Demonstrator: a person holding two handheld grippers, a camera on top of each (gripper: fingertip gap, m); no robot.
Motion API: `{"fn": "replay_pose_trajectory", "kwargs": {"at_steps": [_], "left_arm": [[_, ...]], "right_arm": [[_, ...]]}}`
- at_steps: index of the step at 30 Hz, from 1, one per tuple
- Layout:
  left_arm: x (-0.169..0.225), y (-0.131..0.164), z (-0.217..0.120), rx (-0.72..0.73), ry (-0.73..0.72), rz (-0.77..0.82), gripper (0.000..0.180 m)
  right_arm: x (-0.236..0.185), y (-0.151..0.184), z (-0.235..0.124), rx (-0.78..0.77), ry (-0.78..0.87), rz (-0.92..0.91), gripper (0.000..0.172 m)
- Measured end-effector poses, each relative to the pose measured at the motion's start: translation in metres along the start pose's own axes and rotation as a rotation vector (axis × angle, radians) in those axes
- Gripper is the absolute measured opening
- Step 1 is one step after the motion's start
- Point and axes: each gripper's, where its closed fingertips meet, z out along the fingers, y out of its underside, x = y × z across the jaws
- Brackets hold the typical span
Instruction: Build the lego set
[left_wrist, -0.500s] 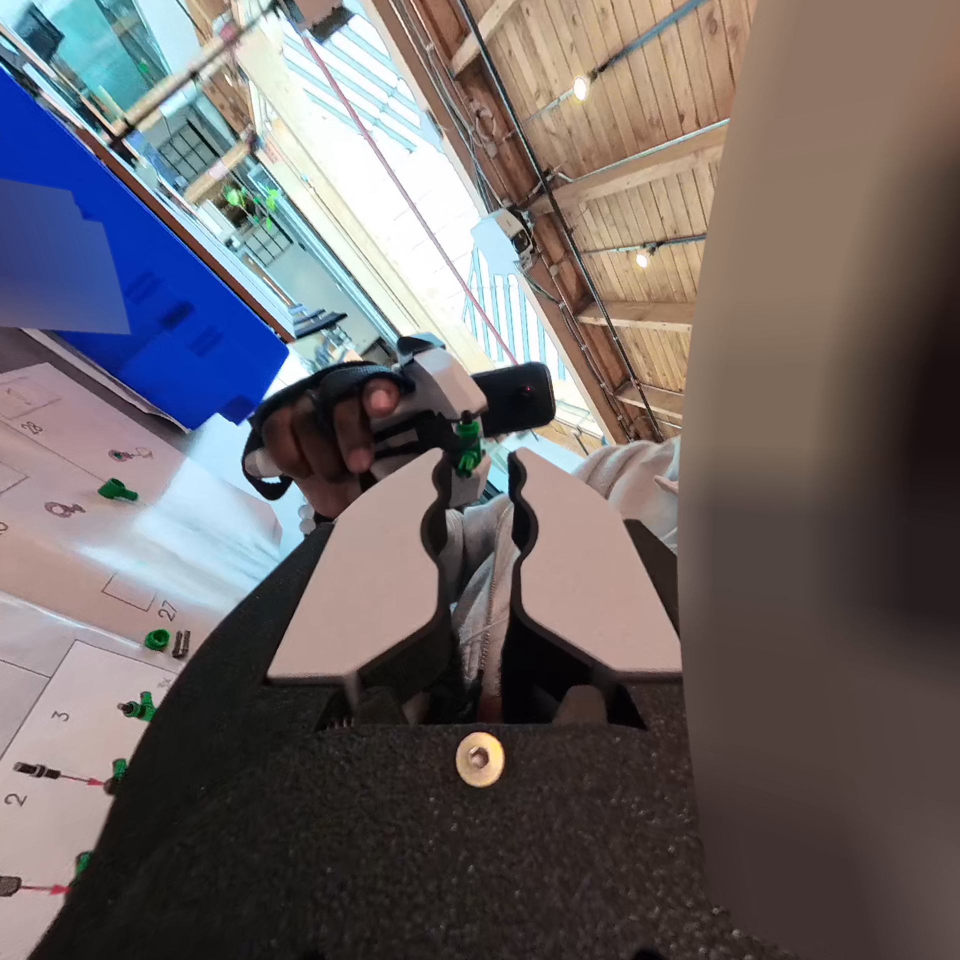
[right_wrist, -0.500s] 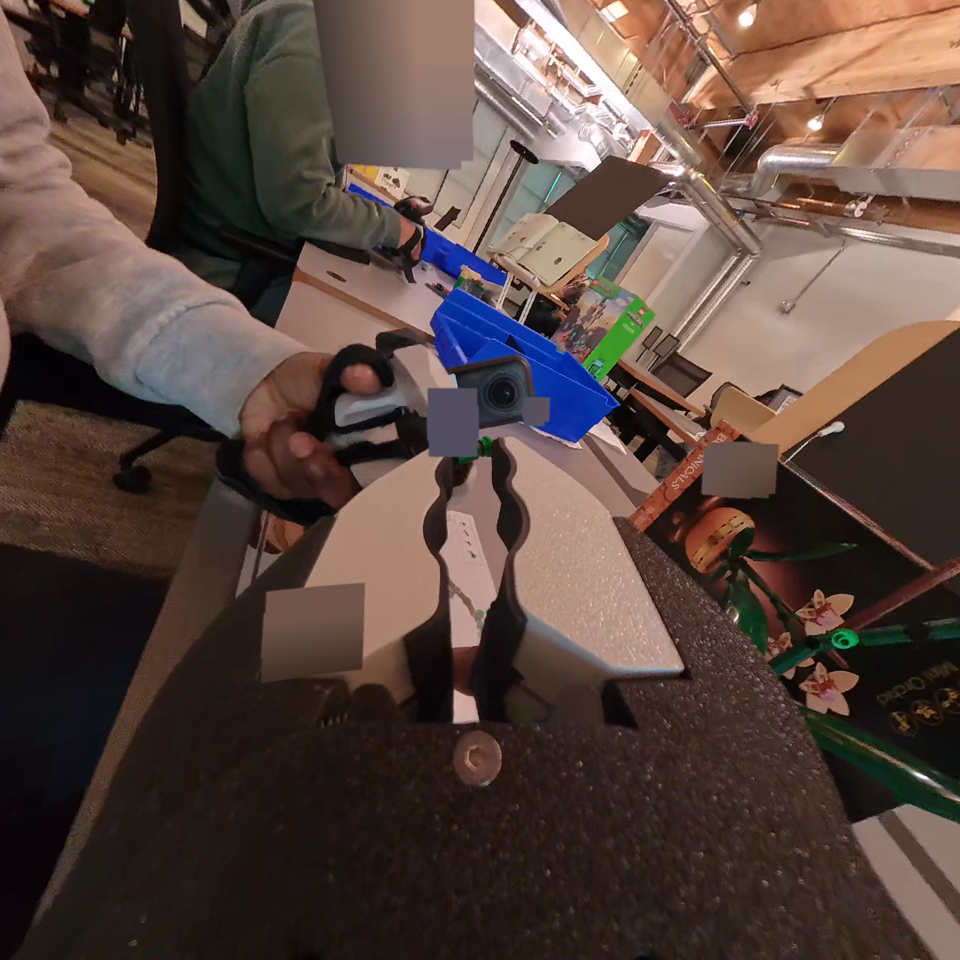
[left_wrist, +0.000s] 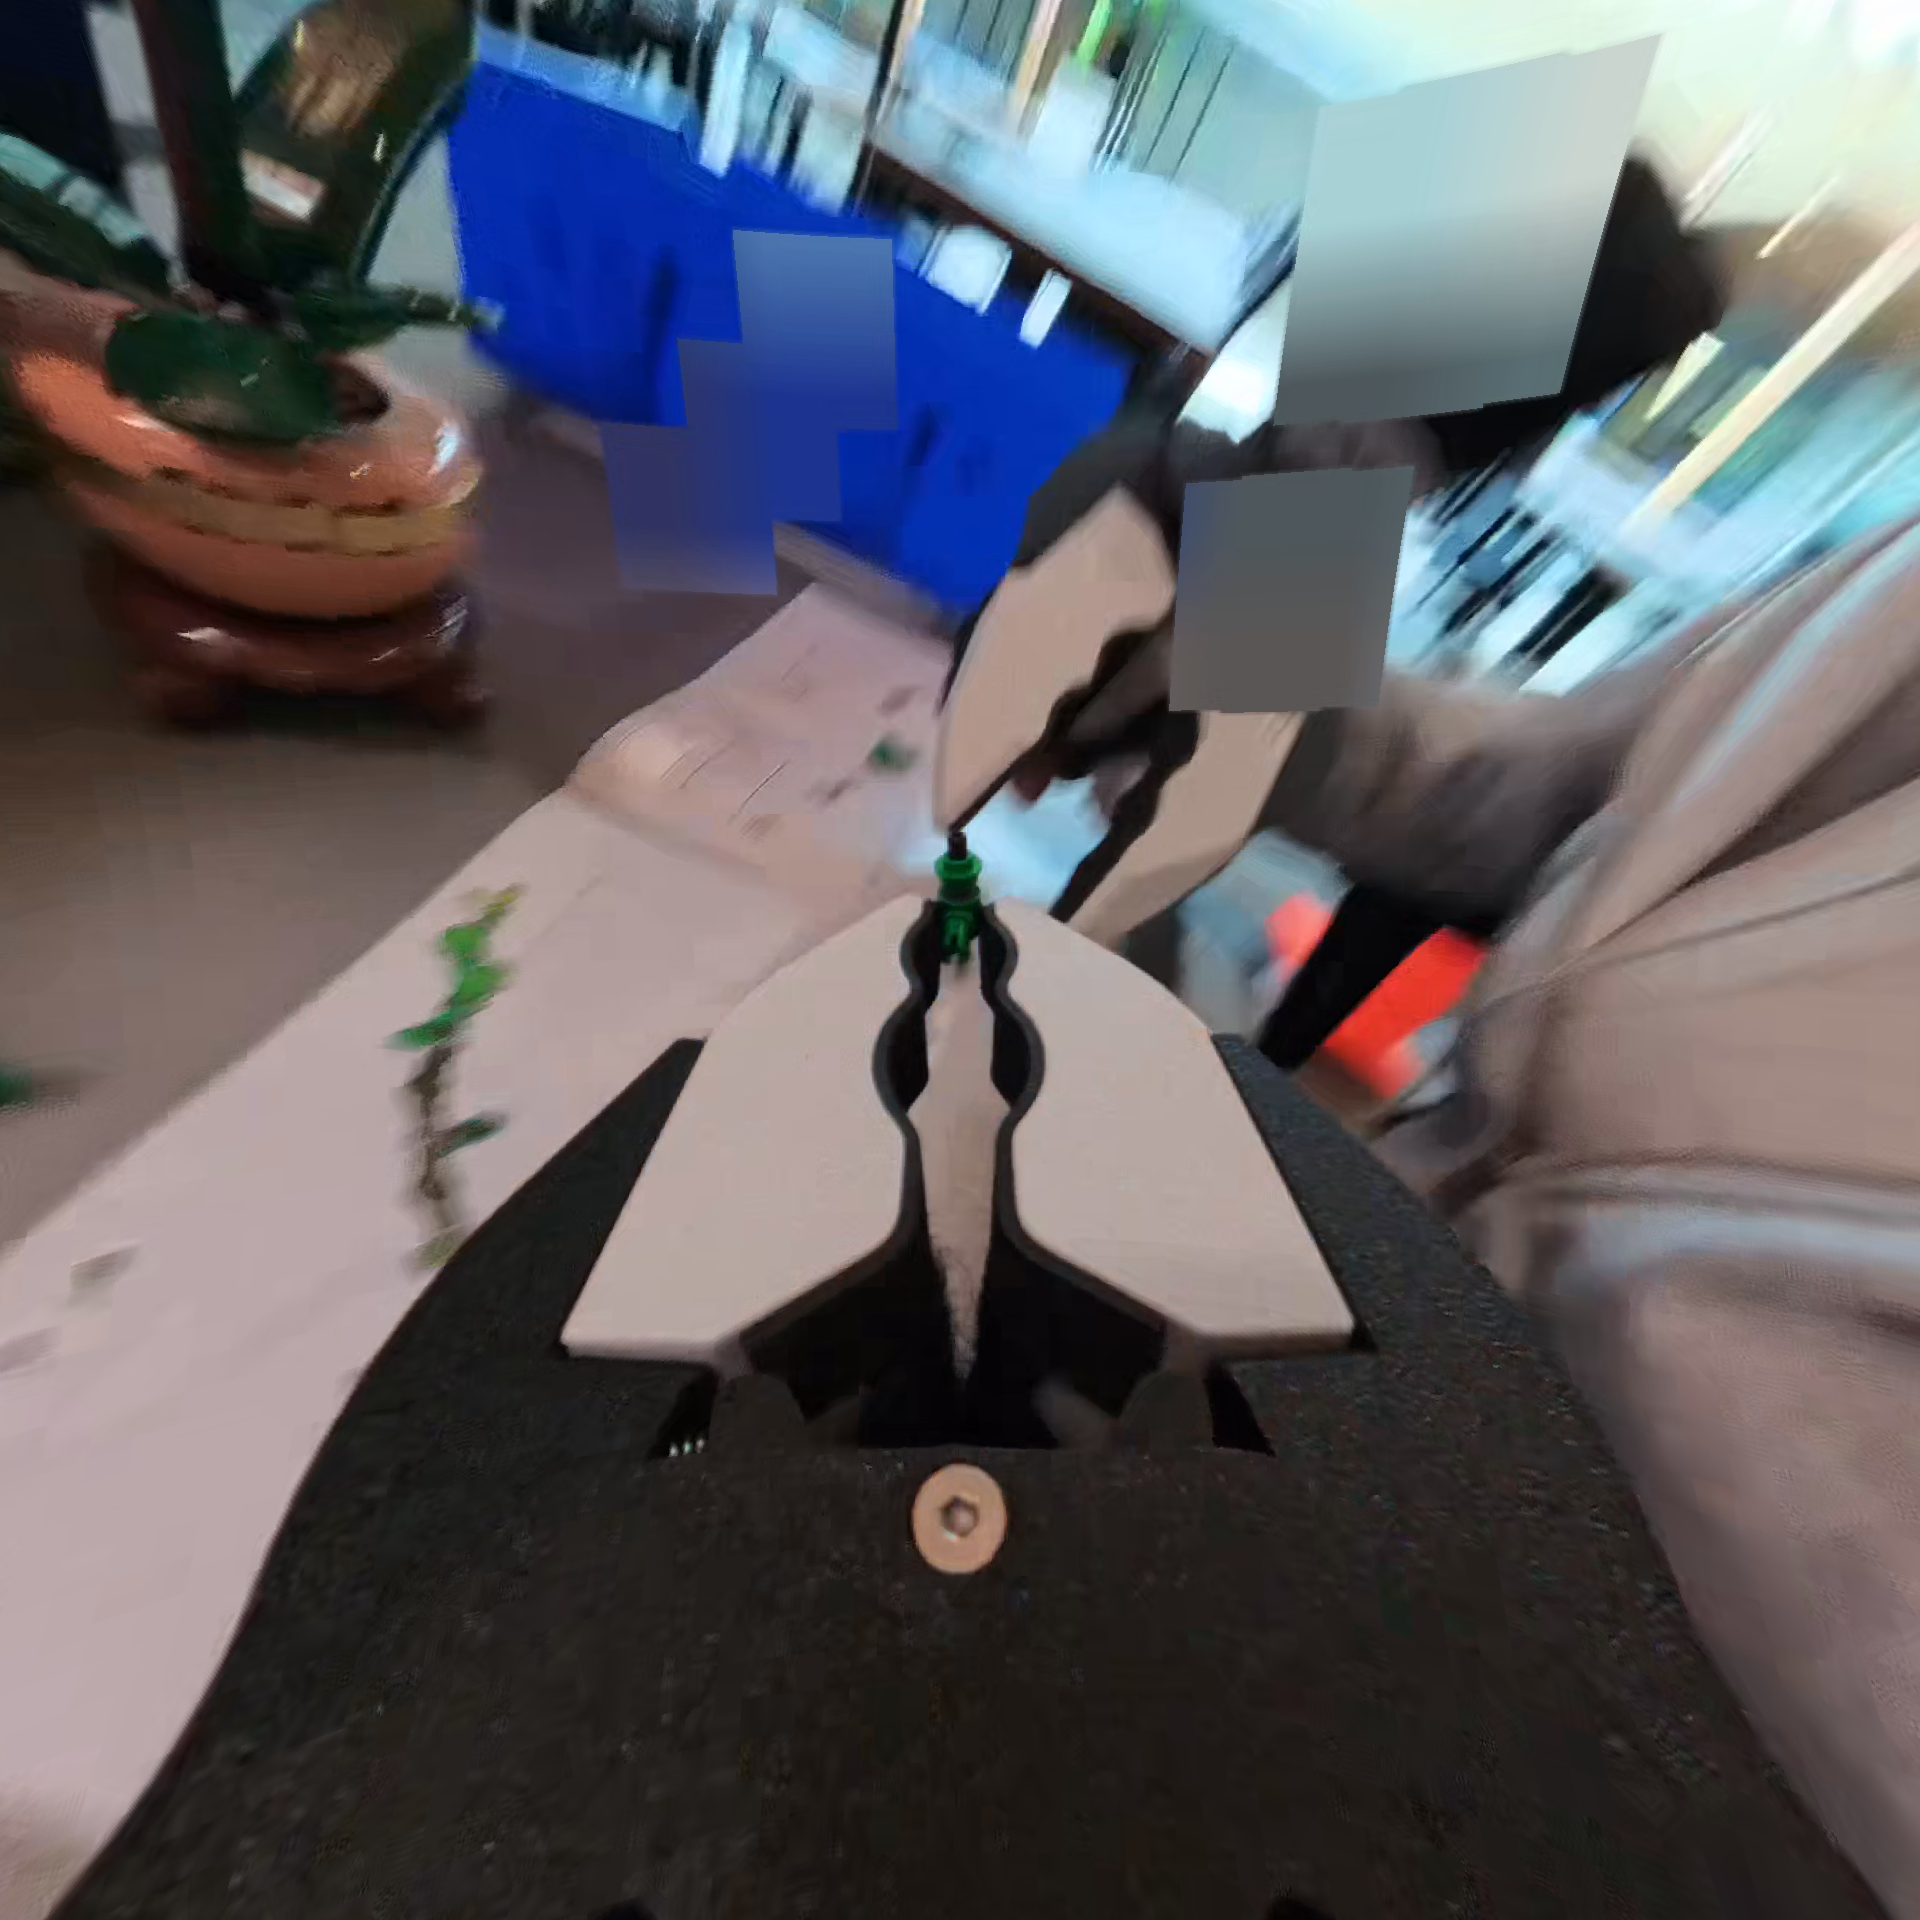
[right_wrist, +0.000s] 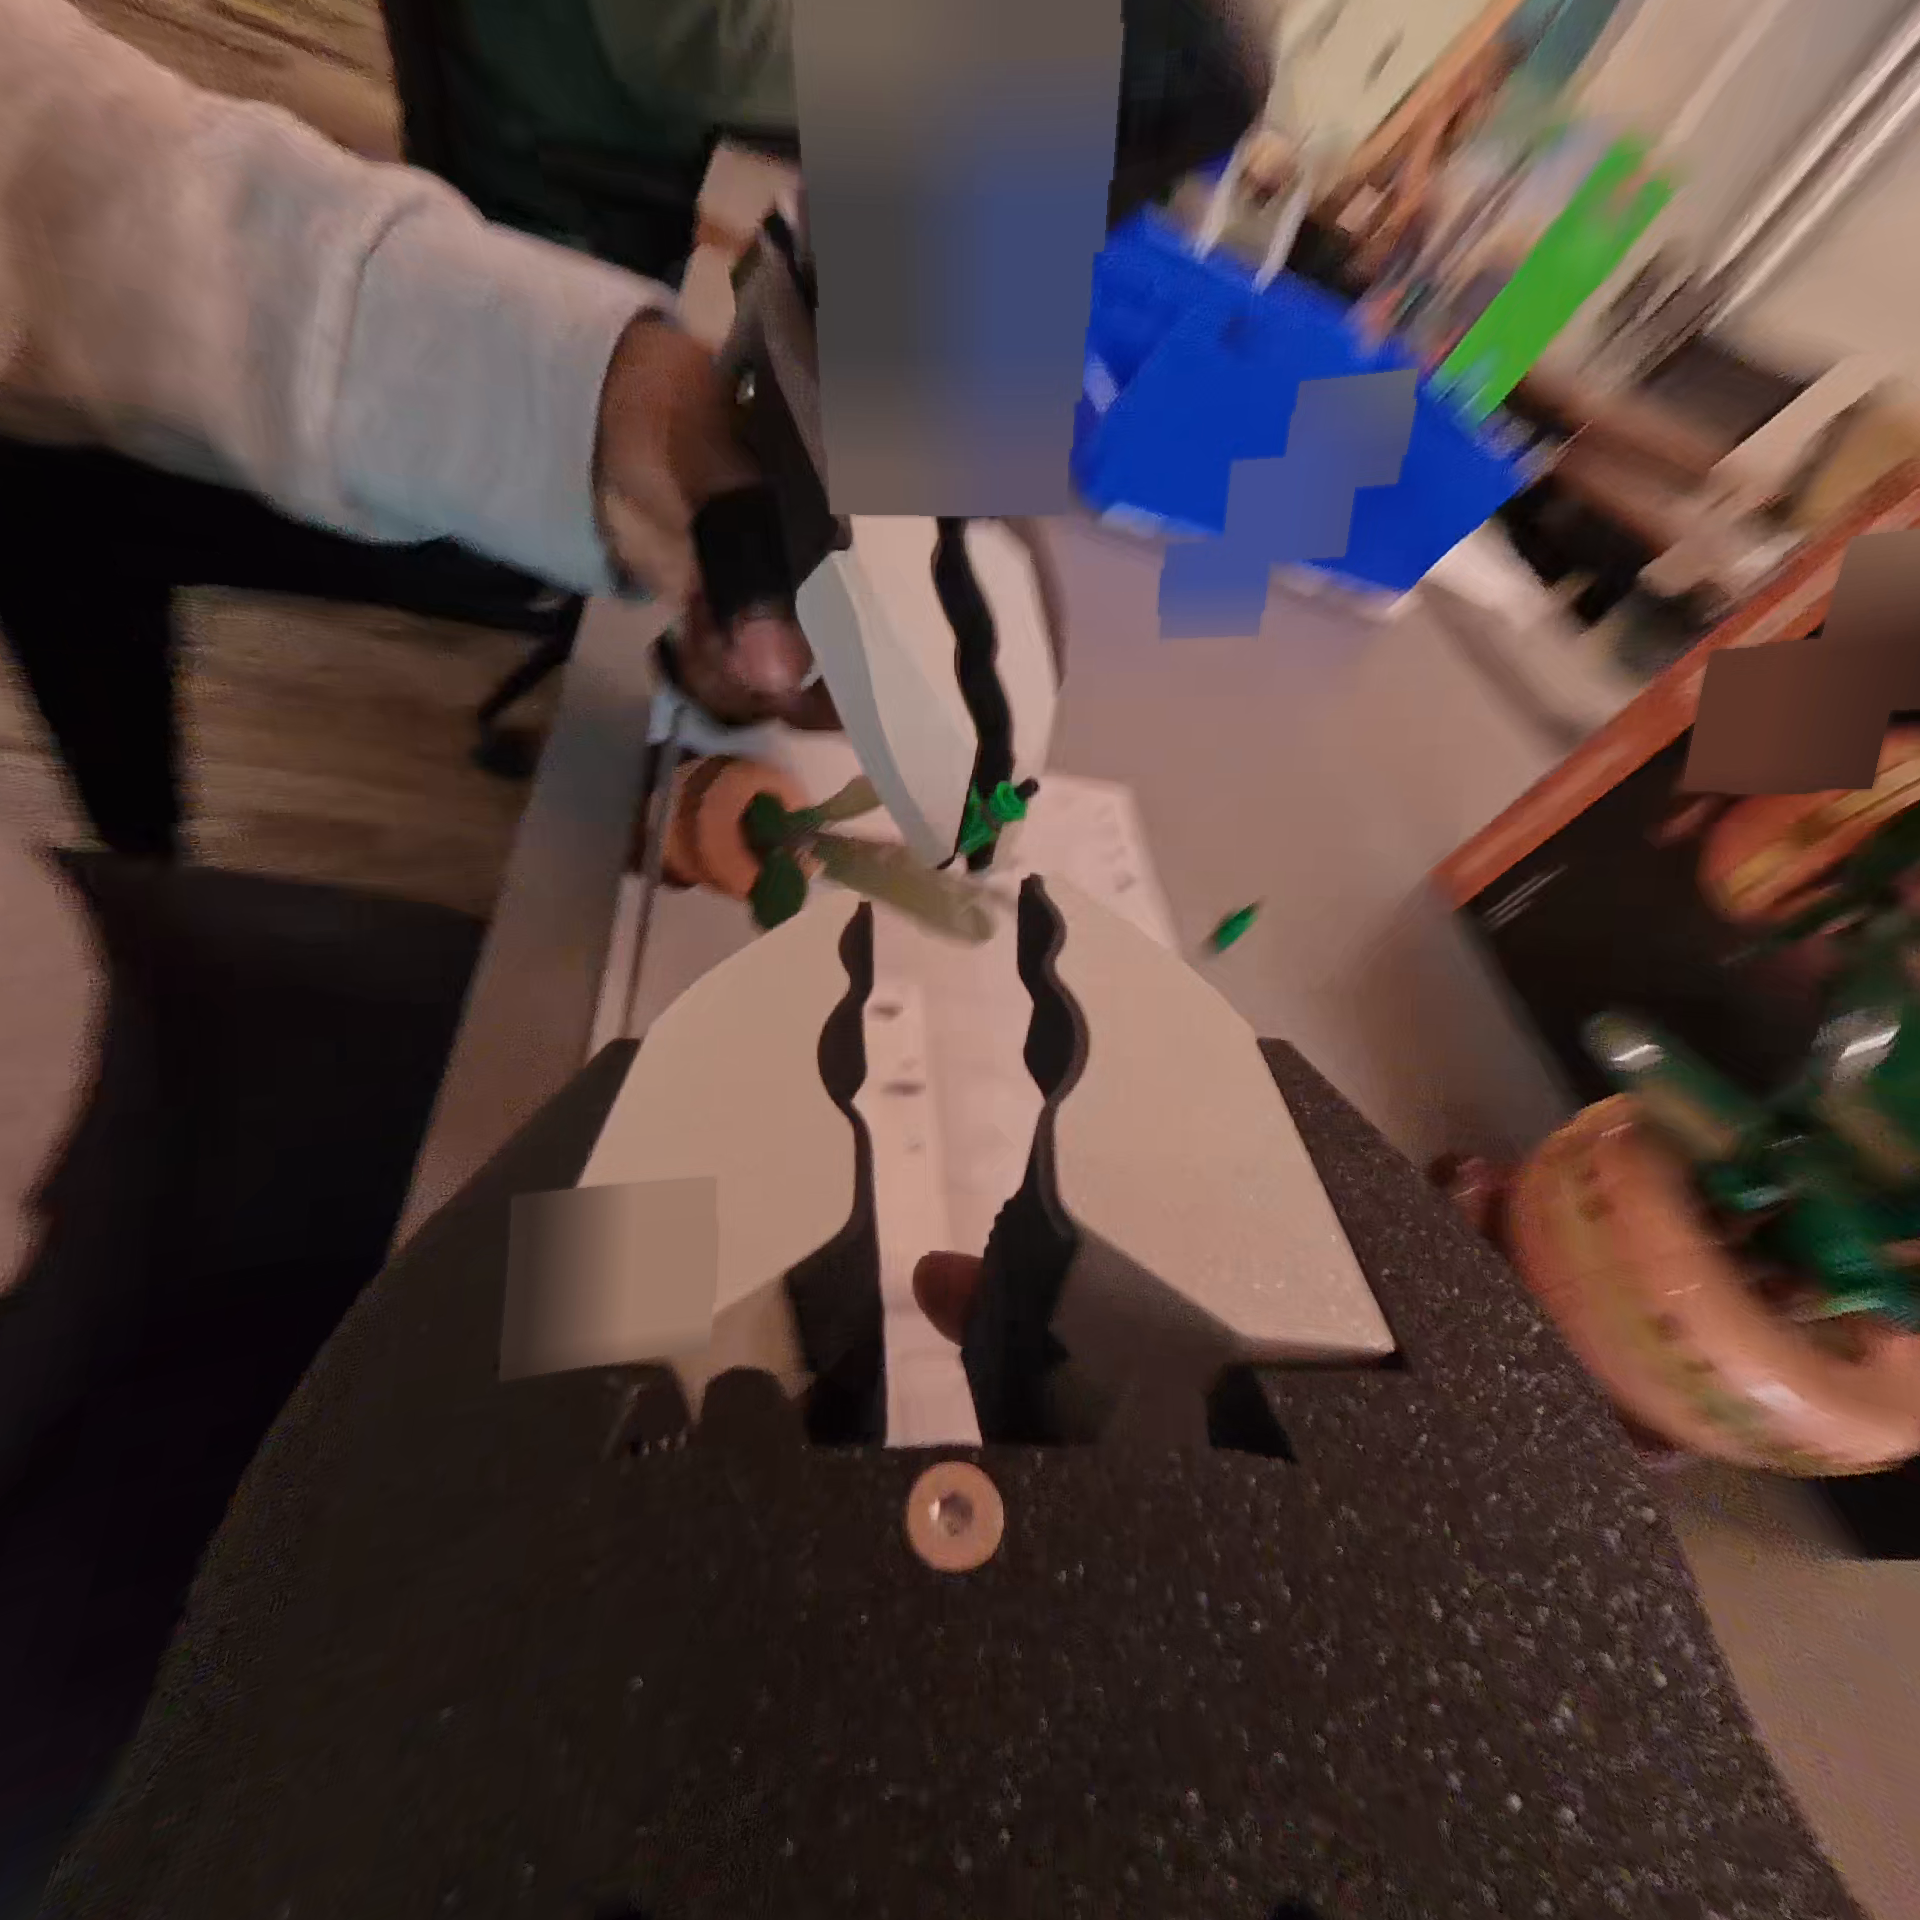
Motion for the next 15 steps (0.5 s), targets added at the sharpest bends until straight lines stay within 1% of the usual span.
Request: {"fn": "replay_pose_trajectory", "kwargs": {"at_steps": [1, 2, 3, 4, 5, 7, 9, 11, 13, 15], "left_arm": [[-0.010, 0.011, -0.003, -0.114, -0.087, 0.090, 0.006], [-0.019, 0.022, -0.006, -0.221, -0.157, 0.172, 0.006], [-0.025, 0.032, -0.008, -0.315, -0.202, 0.240, 0.006], [-0.027, 0.042, -0.009, -0.387, -0.214, 0.285, 0.006], [-0.025, 0.050, -0.007, -0.436, -0.200, 0.303, 0.006], [-0.025, 0.070, -0.004, -0.529, -0.179, 0.316, 0.006], [-0.022, 0.076, -0.002, -0.546, -0.151, 0.320, 0.006], [-0.022, 0.077, -0.002, -0.560, -0.143, 0.324, 0.007], [-0.021, 0.077, -0.001, -0.568, -0.138, 0.340, 0.006], [-0.021, 0.077, -0.001, -0.575, -0.132, 0.350, 0.006]], "right_arm": [[-0.002, 0.008, -0.001, -0.040, -0.061, 0.083, 0.028], [-0.001, 0.015, -0.001, -0.076, -0.093, 0.157, 0.025], [0.001, 0.022, 0.000, -0.116, -0.107, 0.211, 0.014], [0.003, 0.028, 0.002, -0.153, -0.115, 0.240, 0.006], [0.001, 0.031, 0.005, -0.171, -0.131, 0.243, 0.003], [-0.005, 0.036, 0.013, -0.194, -0.147, 0.226, 0.003], [-0.016, 0.046, 0.022, -0.272, -0.197, 0.233, 0.006], [-0.032, 0.053, 0.027, -0.340, -0.282, 0.263, 0.009], [-0.034, 0.056, 0.031, -0.363, -0.285, 0.275, 0.006], [-0.034, 0.057, 0.031, -0.354, -0.288, 0.277, 0.005]]}}
